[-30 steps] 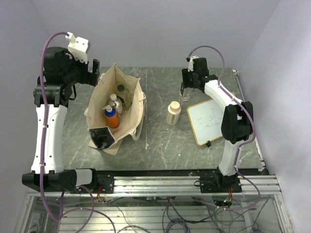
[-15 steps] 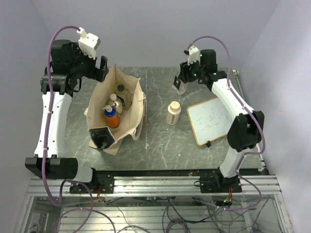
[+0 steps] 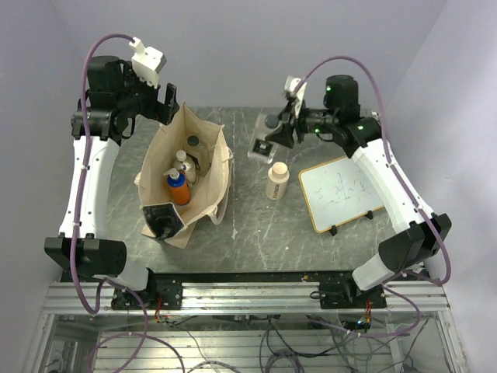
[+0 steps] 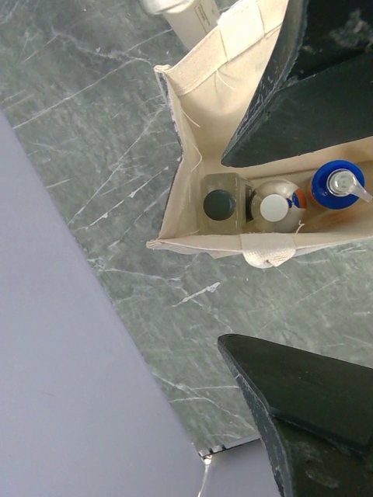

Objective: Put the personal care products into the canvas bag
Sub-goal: Place the care product at the center of the board.

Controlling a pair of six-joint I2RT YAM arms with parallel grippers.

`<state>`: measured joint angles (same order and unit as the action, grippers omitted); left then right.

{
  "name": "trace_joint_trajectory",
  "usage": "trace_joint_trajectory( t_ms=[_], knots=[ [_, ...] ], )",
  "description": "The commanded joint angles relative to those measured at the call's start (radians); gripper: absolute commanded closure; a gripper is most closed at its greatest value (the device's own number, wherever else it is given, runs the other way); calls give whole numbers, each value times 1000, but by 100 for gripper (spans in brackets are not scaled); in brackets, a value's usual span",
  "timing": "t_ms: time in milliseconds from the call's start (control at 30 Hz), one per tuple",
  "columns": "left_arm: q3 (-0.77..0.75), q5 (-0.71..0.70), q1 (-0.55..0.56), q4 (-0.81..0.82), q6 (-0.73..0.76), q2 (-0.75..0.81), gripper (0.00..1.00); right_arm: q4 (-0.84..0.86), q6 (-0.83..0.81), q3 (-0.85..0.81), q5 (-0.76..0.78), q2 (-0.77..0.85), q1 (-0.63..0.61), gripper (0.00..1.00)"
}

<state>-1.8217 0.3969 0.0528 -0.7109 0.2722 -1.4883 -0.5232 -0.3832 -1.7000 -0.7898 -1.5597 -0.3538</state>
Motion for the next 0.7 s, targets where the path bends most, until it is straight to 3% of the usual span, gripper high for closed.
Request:
trace_joint_trajectory(
  t_ms=[0, 200, 667],
  knots=[
    [-46, 30, 14, 14, 6, -13, 1, -75, -160, -15, -119, 41, -106, 100],
    [-22, 46, 36, 11, 10, 0, 1, -82, -226, 100, -80, 46, -256, 100],
    [70, 134, 116, -21, 52, 66, 1, 144, -314, 407, -18, 41, -356, 100]
  ],
)
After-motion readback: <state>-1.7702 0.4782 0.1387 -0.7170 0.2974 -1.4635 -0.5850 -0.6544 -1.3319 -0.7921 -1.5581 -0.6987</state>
